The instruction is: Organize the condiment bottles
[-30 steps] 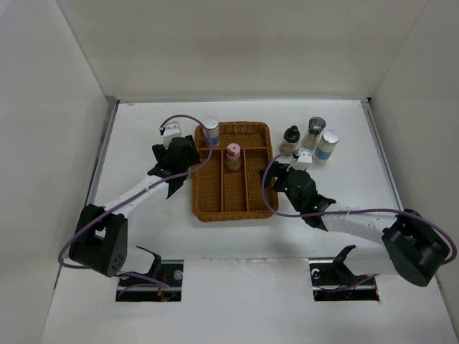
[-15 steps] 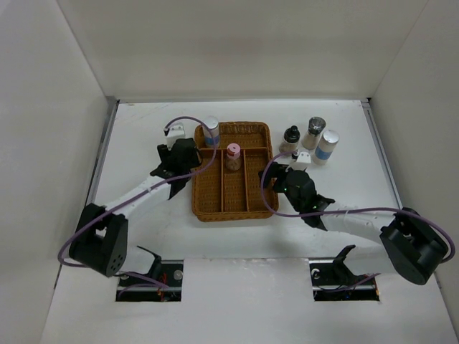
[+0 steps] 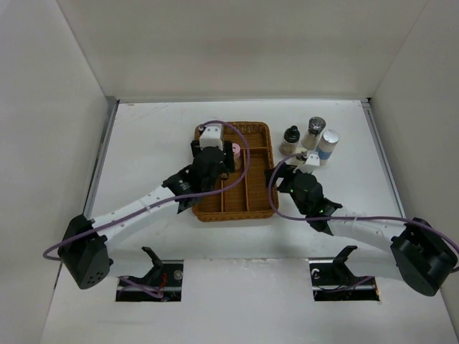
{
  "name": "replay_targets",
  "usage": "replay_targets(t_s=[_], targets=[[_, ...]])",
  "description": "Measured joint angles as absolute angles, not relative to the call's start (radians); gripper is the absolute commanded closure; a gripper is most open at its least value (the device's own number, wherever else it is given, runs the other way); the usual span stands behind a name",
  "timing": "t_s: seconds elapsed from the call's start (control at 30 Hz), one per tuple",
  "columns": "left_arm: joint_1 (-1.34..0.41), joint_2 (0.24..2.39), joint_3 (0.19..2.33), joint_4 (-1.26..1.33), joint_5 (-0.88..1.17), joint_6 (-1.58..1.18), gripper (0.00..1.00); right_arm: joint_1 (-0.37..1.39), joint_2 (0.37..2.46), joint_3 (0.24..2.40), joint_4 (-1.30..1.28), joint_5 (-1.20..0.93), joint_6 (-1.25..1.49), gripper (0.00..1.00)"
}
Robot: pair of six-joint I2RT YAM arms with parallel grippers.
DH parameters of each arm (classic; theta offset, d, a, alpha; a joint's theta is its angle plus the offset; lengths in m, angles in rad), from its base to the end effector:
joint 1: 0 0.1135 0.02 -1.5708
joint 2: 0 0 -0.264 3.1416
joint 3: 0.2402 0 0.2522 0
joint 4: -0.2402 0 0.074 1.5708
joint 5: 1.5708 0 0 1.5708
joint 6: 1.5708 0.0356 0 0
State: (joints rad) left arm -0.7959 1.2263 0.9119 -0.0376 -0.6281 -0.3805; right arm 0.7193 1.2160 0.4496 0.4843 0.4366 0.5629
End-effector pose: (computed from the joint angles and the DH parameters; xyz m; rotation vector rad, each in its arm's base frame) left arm 0.2100 -0.1846 0.3078 -0.0283 1.8586 -0.2123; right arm 0.1968 0.1524 0.2048 0.1611 1.8476 0.4968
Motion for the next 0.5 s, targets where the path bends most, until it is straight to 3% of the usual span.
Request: replay_targets(t_s=[0.5], targets=[[-0.945,1.415,0.925,-0.022,-0.567,-0.458,0.59,0.686,1.128,0.408,0.505,0.492,0.582,0.17]])
